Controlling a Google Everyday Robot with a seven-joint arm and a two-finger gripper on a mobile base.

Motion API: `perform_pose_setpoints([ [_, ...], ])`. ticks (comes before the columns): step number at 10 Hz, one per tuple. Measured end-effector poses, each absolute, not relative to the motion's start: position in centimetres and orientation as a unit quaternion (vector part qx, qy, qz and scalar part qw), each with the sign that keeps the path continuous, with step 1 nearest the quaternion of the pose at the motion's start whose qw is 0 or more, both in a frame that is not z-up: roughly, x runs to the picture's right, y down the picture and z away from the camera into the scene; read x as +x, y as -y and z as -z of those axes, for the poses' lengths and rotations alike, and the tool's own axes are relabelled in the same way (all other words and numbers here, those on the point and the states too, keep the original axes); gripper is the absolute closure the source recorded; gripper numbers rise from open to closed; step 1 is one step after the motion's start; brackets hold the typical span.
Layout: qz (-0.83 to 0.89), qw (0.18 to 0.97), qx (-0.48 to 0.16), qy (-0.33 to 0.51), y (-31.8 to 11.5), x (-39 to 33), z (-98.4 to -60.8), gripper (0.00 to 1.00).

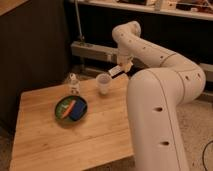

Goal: Place the eraser in the ceramic cup

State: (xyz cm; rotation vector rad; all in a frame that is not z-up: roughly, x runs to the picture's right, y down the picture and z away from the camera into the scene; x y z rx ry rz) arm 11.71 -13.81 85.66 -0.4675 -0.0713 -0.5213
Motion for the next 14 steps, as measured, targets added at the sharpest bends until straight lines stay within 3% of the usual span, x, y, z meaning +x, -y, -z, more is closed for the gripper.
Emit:
perform_pose_setpoints([
  [14,0.309,0.922,-0.233,-0.009,14.3,7.4,-86.0,1.00],
])
